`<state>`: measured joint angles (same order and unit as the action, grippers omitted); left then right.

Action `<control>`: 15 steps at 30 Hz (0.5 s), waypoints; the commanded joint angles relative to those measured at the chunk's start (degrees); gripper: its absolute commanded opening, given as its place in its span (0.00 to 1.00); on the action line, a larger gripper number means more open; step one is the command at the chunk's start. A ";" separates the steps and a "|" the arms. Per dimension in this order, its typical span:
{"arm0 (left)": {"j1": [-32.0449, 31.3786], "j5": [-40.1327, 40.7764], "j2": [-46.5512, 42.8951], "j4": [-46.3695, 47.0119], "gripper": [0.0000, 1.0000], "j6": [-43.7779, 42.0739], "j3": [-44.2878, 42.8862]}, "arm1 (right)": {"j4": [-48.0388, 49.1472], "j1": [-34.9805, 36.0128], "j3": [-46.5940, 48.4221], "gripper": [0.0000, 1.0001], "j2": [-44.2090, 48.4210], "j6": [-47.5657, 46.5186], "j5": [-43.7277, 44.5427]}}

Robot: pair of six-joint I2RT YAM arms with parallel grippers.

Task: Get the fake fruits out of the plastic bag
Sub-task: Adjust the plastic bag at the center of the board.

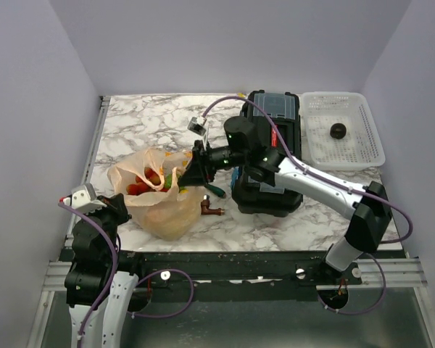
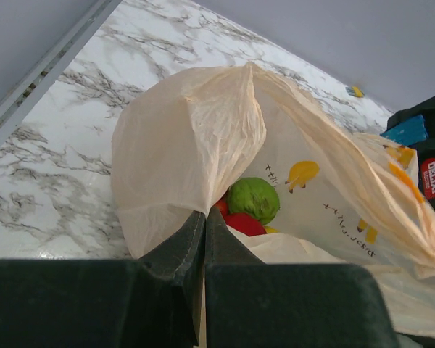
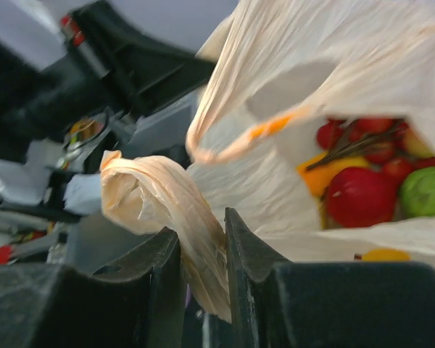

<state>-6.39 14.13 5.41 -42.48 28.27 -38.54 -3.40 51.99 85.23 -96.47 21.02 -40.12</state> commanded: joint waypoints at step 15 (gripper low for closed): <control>-0.02 -2.77 0.57 1.79 0.00 -1.26 0.31 | -1.28 11.44 -28.92 0.23 5.06 -4.98 24.33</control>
<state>-6.39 13.34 5.43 -42.28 28.23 -38.54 -0.89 62.30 58.13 -87.72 19.44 -30.09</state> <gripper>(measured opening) 0.003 0.233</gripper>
